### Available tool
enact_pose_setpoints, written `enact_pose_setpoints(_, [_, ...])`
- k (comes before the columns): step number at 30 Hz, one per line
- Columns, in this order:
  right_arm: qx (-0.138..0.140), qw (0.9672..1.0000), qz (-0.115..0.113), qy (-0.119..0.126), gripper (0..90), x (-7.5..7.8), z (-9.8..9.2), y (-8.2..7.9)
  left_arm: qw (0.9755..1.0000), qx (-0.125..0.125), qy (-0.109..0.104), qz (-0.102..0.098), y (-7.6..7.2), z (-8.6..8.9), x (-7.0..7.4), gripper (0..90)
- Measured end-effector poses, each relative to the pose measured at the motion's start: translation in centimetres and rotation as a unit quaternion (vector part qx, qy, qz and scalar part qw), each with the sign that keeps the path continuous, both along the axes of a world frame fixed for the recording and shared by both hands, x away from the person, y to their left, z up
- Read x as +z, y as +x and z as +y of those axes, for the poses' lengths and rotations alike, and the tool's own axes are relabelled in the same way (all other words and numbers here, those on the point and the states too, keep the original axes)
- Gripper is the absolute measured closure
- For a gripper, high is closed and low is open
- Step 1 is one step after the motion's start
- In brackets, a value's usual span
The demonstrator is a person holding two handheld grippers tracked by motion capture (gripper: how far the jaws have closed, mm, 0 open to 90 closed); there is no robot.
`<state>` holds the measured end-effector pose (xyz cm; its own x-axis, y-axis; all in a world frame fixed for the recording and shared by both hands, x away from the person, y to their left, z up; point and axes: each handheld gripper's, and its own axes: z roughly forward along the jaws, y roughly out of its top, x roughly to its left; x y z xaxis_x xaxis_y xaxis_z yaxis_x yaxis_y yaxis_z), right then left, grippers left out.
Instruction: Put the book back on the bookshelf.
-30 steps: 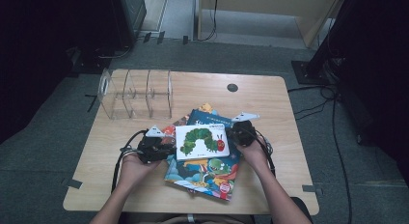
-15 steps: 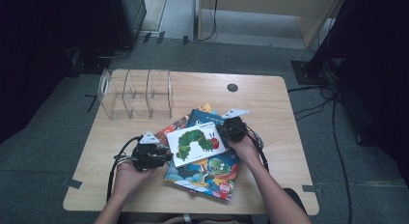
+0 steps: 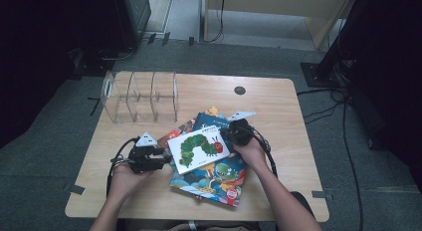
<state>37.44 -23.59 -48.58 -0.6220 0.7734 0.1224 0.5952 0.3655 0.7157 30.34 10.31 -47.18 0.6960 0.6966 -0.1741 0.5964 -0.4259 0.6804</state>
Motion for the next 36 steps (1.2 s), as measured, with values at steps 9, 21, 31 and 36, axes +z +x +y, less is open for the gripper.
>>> enact_pose_setpoints(9, [0.000,1.0000,-0.003,0.009,89.8,0.2,-1.1,-2.2,0.9996,0.006,-0.009,0.026,2.7,1.2,0.1,69.8])
enact_pose_setpoints(21, [-0.002,0.9995,-0.008,0.030,89.7,0.0,-2.4,-5.8,0.9999,0.000,-0.004,0.013,5.8,1.3,0.3,75.9])
enact_pose_setpoints(31, [0.000,0.9993,-0.006,0.038,89.7,0.2,-3.0,-8.4,0.9998,-0.010,0.001,0.018,7.1,0.7,0.0,77.0])
enact_pose_setpoints(36, [0.021,0.9994,-0.003,0.028,89.7,-0.2,-2.2,-9.1,0.9997,-0.006,0.003,0.022,7.3,0.6,-0.2,77.3])
